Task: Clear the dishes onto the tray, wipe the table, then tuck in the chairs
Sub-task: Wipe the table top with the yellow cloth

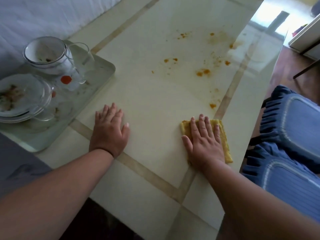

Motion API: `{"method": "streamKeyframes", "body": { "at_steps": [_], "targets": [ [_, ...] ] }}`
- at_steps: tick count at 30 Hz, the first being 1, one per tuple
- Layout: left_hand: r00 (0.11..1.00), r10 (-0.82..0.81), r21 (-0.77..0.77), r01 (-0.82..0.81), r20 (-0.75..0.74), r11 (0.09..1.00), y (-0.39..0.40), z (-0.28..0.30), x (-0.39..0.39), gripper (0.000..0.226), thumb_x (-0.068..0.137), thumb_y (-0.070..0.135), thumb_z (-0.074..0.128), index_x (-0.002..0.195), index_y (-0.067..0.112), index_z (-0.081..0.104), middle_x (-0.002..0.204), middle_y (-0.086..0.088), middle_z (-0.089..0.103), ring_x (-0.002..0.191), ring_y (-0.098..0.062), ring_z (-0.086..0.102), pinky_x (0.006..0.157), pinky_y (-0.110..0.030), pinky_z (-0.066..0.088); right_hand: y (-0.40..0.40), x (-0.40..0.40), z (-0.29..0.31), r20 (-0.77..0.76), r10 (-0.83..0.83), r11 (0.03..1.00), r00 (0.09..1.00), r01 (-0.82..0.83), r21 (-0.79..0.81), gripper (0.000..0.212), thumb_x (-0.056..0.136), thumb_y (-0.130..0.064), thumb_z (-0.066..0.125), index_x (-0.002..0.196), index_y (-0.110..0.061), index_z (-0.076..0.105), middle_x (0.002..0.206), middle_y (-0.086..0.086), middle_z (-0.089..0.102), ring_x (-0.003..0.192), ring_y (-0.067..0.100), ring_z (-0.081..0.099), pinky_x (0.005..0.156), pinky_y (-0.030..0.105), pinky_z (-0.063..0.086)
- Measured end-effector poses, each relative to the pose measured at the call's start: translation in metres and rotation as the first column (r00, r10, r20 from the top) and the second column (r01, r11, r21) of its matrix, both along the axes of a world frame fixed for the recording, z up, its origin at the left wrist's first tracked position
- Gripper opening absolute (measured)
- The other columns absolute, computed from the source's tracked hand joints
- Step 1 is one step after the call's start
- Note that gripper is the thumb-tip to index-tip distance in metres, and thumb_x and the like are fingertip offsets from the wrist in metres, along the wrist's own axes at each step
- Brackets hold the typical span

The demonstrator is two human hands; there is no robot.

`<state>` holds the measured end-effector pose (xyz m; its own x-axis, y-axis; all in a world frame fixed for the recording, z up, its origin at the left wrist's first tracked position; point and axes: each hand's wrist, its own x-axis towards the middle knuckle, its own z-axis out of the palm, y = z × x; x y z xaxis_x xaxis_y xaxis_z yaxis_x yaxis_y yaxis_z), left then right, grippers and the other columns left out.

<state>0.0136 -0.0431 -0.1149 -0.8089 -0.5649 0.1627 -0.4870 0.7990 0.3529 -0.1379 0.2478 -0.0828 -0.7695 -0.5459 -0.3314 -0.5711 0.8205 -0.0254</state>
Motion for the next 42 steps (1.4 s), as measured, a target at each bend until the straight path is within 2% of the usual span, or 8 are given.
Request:
{"method": "streamKeyframes", "body": {
  "at_steps": [6, 9, 11, 19, 27, 34, 38, 42],
  "targets": [
    [0.992, -0.065, -0.046, 0.071, 0.111, 0.996, 0.003, 0.008, 0.002, 0.078, 0.092, 0.050, 0.046, 0.155, 0.004, 0.052, 0.172, -0.020, 0.038, 0.160, -0.041, 0.032, 0.128, -0.068, 0.019, 0.043, 0.078, 0.013, 0.115, -0.049, 0.994, 0.992, 0.037, 0.101, 0.106, 0.087, -0.086, -0.021, 0.170, -0.020, -0.024, 0.174, 0.011, -0.040, 0.160, 0.027, -0.041, 0.133, 0.058, -0.014],
    [0.988, -0.081, -0.060, 0.089, 0.128, 0.994, 0.006, 0.010, 0.002, 0.078, 0.093, 0.050, 0.046, 0.157, 0.006, 0.050, 0.173, -0.017, 0.037, 0.161, -0.038, 0.032, 0.127, -0.070, 0.016, 0.024, 0.135, 0.006, 0.091, 0.001, 0.999, 0.996, -0.004, 0.038, 0.108, 0.098, -0.086, 0.007, 0.172, -0.008, 0.014, 0.181, 0.023, 0.000, 0.169, 0.038, -0.006, 0.132, 0.067, 0.005],
    [0.984, -0.092, -0.061, 0.103, 0.151, 0.993, 0.007, 0.012, 0.001, 0.077, 0.094, 0.049, 0.045, 0.158, 0.007, 0.049, 0.174, -0.015, 0.037, 0.162, -0.036, 0.031, 0.127, -0.070, 0.015, 0.001, 0.160, 0.001, 0.094, 0.112, 0.994, 0.989, -0.110, -0.021, 0.106, 0.100, -0.085, 0.019, 0.167, -0.003, 0.030, 0.178, 0.026, 0.017, 0.168, 0.042, 0.010, 0.128, 0.071, 0.012],
    [0.994, -0.076, -0.056, 0.081, 0.084, 0.995, 0.005, 0.011, 0.001, 0.060, 0.099, 0.038, 0.044, 0.150, 0.010, 0.061, 0.167, -0.011, 0.048, 0.158, -0.033, 0.040, 0.127, -0.068, 0.022, -0.048, 0.075, 0.007, 0.070, 0.702, 0.712, 0.709, -0.698, -0.076, 0.079, 0.110, -0.070, 0.026, 0.175, -0.026, 0.019, 0.183, 0.013, 0.001, 0.170, 0.027, -0.010, 0.135, 0.062, -0.001],
    [0.996, -0.072, -0.099, 0.076, 0.049, 0.992, 0.001, 0.008, 0.004, 0.061, 0.096, 0.040, 0.048, 0.148, 0.010, 0.063, 0.164, -0.012, 0.052, 0.154, -0.034, 0.047, 0.126, -0.068, 0.025, -0.005, -0.054, 0.008, 0.008, 0.310, 0.949, 0.951, -0.310, 0.055, 0.080, 0.095, -0.075, -0.019, 0.168, -0.041, -0.019, 0.178, 0.001, -0.031, 0.162, 0.016, -0.036, 0.135, 0.050, -0.013],
    [0.995, -0.011, -0.078, 0.019, 0.102, 0.997, 0.008, 0.007, -0.004, 0.064, 0.092, 0.041, 0.044, 0.144, 0.010, 0.067, 0.162, -0.011, 0.055, 0.152, -0.032, 0.050, 0.125, -0.067, 0.028, 0.060, -0.118, 0.009, -0.025, 0.119, 0.991, 0.993, -0.117, 0.065, 0.085, 0.095, -0.077, -0.018, 0.169, -0.037, -0.022, 0.175, 0.000, -0.038, 0.159, 0.015, -0.042, 0.134, 0.053, -0.017],
    [0.970, 0.207, -0.030, -0.205, 0.124, 0.978, 0.029, 0.017, -0.024, 0.066, 0.092, 0.044, 0.040, 0.137, 0.006, 0.069, 0.159, -0.013, 0.058, 0.151, -0.034, 0.050, 0.123, -0.067, 0.032, 0.063, -0.150, 0.009, 0.005, 0.132, 0.990, 0.991, -0.132, 0.050, 0.081, 0.100, -0.072, -0.007, 0.169, -0.035, -0.025, 0.172, 0.000, -0.045, 0.158, 0.017, -0.044, 0.133, 0.052, -0.018],
    [0.872, 0.374, -0.043, -0.380, 0.316, 0.924, 0.072, 0.015, -0.055, 0.085, 0.096, 0.059, 0.038, 0.156, -0.002, 0.046, 0.175, -0.018, 0.032, 0.163, -0.037, 0.027, 0.127, -0.068, 0.017, 0.043, -0.157, 0.003, 0.031, 0.036, 0.999, 0.999, -0.038, 0.038, 0.084, 0.099, -0.071, -0.006, 0.169, -0.029, -0.027, 0.175, 0.004, -0.040, 0.159, 0.022, -0.042, 0.131, 0.058, -0.019]
  ]
}}
